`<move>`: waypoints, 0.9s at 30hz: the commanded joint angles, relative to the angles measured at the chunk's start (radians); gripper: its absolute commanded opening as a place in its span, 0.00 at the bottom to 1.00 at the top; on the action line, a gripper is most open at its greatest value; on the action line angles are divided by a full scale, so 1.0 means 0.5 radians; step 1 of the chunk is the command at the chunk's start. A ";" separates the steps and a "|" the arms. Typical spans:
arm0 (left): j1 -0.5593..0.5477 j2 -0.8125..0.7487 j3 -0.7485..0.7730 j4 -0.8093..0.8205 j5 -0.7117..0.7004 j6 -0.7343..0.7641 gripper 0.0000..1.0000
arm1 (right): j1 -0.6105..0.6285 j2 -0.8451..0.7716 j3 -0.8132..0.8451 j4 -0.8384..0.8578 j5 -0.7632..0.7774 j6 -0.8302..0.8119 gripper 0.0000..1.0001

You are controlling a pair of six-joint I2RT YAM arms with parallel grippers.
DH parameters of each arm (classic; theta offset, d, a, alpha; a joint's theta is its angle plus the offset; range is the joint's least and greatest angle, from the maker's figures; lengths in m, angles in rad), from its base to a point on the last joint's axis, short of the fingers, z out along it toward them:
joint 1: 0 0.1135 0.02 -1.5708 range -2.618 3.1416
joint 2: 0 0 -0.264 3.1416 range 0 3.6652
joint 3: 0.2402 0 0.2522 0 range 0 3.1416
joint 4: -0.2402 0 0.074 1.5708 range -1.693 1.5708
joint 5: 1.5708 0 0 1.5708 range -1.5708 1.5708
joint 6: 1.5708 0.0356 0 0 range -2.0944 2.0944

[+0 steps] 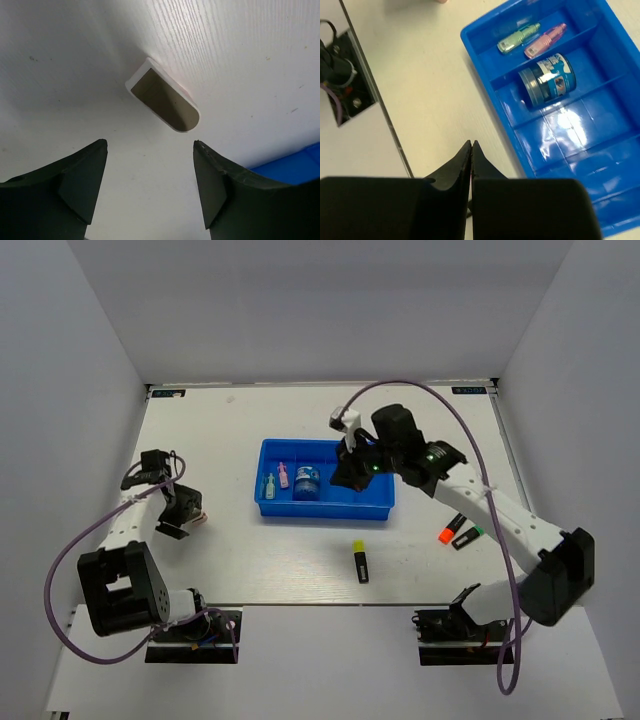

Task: Sort the stationery into containers
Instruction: Pick up the stapler from the center of the board.

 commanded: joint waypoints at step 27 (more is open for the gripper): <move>-0.109 0.316 -0.002 0.336 -0.036 -0.597 0.02 | -0.201 -0.745 -0.771 -0.038 0.056 -0.358 0.15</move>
